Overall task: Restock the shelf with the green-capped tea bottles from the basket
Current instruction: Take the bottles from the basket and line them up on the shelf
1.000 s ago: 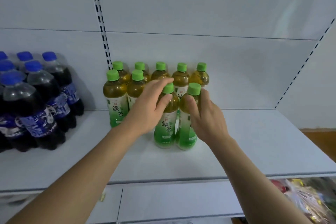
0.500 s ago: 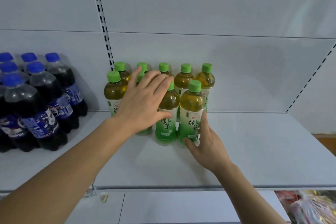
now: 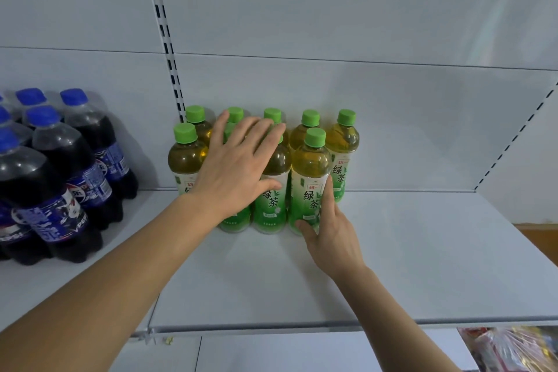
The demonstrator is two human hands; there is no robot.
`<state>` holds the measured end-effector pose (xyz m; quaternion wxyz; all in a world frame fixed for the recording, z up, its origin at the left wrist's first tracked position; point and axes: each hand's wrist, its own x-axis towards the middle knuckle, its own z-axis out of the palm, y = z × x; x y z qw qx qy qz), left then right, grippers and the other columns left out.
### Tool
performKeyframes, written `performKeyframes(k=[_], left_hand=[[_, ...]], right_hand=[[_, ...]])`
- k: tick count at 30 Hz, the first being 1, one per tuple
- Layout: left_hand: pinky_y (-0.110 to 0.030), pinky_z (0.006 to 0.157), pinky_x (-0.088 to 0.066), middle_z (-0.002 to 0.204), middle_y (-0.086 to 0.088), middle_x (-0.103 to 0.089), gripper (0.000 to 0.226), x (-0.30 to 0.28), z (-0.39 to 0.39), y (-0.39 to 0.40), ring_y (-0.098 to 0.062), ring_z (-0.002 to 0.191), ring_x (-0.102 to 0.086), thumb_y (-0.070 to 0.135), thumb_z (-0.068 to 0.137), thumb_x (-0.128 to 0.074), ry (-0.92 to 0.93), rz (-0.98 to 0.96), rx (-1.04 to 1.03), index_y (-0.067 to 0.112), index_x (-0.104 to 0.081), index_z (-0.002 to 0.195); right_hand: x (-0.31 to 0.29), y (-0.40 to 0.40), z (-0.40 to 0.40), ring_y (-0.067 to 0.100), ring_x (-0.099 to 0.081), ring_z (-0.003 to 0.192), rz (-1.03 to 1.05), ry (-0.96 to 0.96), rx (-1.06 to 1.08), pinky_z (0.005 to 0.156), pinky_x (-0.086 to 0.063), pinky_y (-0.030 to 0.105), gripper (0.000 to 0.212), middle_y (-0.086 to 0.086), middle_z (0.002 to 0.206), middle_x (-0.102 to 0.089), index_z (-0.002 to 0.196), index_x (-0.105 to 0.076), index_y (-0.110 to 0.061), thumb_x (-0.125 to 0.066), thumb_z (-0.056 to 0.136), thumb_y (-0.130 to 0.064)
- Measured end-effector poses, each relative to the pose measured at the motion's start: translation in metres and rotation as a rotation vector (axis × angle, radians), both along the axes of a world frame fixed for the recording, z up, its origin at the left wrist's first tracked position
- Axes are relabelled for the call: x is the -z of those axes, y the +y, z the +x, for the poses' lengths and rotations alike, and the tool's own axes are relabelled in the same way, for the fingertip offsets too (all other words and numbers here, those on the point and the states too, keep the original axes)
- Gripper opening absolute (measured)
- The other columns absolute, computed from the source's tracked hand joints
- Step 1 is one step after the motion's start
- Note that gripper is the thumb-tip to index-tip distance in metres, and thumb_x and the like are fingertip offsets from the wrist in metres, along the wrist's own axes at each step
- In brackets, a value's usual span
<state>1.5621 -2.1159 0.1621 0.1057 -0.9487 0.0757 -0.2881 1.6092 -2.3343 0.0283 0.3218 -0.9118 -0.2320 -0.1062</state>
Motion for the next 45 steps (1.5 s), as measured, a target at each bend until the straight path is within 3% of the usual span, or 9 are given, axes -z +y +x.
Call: performKeyframes(k=[12, 17, 23, 28, 36, 42, 45], left_hand=[[-0.07, 0.126, -0.016, 0.166, -0.016, -0.038, 0.111, 0.002, 0.0, -0.002, -0.036, 0.154, -0.035, 0.07, 0.085, -0.071, -0.011, 0.041, -0.026, 0.017, -0.019, 0.169], [-0.072, 0.126, -0.012, 0.17, -0.016, -0.032, 0.123, 0.003, 0.0, -0.002, -0.036, 0.157, -0.03, 0.073, 0.081, -0.073, -0.017, 0.069, -0.038, 0.02, -0.009, 0.171], [-0.075, 0.125, -0.008, 0.175, -0.017, -0.02, 0.118, 0.003, -0.002, -0.009, -0.038, 0.161, -0.022, 0.073, 0.085, -0.068, -0.042, 0.065, -0.071, 0.019, -0.008, 0.172], [-0.072, 0.126, -0.011, 0.176, -0.018, -0.021, 0.098, 0.003, -0.006, -0.024, -0.038, 0.164, -0.017, 0.067, 0.096, -0.056, -0.086, 0.003, -0.048, 0.015, -0.02, 0.17], [-0.067, 0.128, -0.013, 0.175, -0.019, -0.024, 0.079, 0.031, -0.008, -0.079, -0.038, 0.164, -0.016, 0.055, 0.104, -0.05, -0.091, -0.097, 0.15, 0.012, -0.032, 0.168], [-0.064, 0.128, -0.019, 0.174, -0.019, -0.029, 0.074, 0.059, -0.019, -0.152, -0.039, 0.164, -0.019, 0.05, 0.107, -0.051, -0.015, -0.188, 0.468, 0.009, -0.035, 0.166], [-0.063, 0.128, -0.021, 0.173, -0.017, -0.031, 0.072, 0.081, -0.035, -0.195, -0.038, 0.163, -0.022, 0.051, 0.107, -0.048, 0.067, -0.228, 0.603, 0.011, -0.037, 0.165]], right_hand=[[0.006, 0.004, 0.006, 0.04, -0.056, 0.141, 0.012, -0.014, 0.008, 0.106, -0.055, 0.053, 0.114, 0.014, 0.163, -0.051, 0.174, 0.013, -0.024, -0.073, 0.1, -0.036], [0.009, 0.001, 0.003, 0.038, -0.051, 0.147, -0.01, 0.009, 0.001, 0.11, -0.053, 0.053, 0.116, 0.011, 0.171, -0.04, 0.174, 0.015, -0.023, -0.073, 0.101, -0.046], [0.014, -0.005, -0.001, 0.04, -0.041, 0.156, -0.077, -0.065, 0.034, 0.118, -0.049, 0.056, 0.106, 0.016, 0.175, -0.033, 0.175, -0.003, -0.012, -0.07, 0.101, -0.05], [0.008, -0.013, -0.007, 0.042, -0.032, 0.162, -0.223, -0.197, 0.164, 0.125, -0.039, 0.061, 0.085, 0.021, 0.174, -0.035, 0.171, -0.027, -0.009, -0.046, 0.106, -0.061], [0.004, -0.062, -0.043, 0.043, -0.023, 0.166, -0.332, -0.29, 0.362, 0.13, -0.026, 0.064, 0.077, 0.023, 0.175, -0.033, 0.165, -0.044, -0.007, -0.047, 0.107, -0.058], [-0.003, -0.121, -0.099, 0.035, -0.002, 0.171, -0.448, -0.174, 0.608, 0.136, -0.009, 0.06, 0.078, 0.015, 0.183, -0.013, 0.173, -0.027, -0.017, -0.029, 0.111, -0.064], [0.005, -0.154, -0.141, 0.035, 0.0, 0.171, -0.467, -0.131, 0.72, 0.136, -0.008, 0.059, 0.077, 0.014, 0.184, -0.011, 0.174, -0.025, -0.019, -0.031, 0.112, -0.064]])
